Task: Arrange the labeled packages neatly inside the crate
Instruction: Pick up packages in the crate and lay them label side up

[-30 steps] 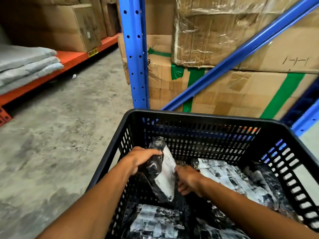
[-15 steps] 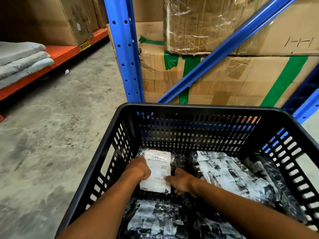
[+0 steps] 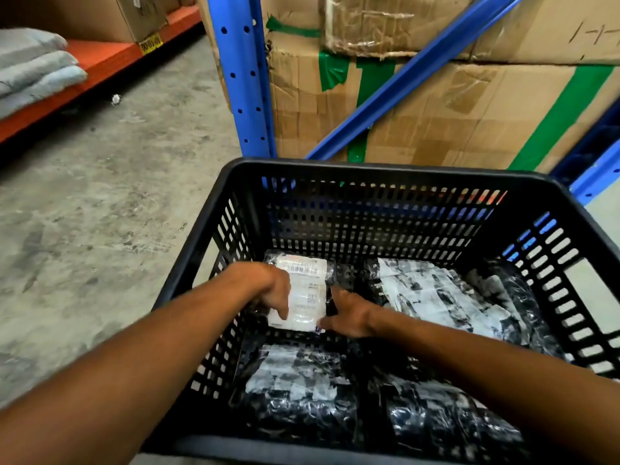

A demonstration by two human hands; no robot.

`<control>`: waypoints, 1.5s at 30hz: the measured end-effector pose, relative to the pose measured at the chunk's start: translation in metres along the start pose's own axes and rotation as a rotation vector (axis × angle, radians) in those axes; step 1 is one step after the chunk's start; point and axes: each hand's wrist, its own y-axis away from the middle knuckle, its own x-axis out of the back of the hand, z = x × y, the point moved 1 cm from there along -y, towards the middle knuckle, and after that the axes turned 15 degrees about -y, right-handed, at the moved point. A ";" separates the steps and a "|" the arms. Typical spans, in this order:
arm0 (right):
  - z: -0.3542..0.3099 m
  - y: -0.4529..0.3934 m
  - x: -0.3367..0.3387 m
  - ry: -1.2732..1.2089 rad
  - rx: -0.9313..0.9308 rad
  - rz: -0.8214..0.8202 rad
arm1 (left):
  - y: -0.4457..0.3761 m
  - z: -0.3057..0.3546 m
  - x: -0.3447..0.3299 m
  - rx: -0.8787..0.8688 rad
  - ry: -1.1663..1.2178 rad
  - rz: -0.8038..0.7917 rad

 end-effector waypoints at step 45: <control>-0.013 0.001 0.058 -0.710 0.138 0.357 | 0.022 -0.036 0.021 0.072 1.047 0.536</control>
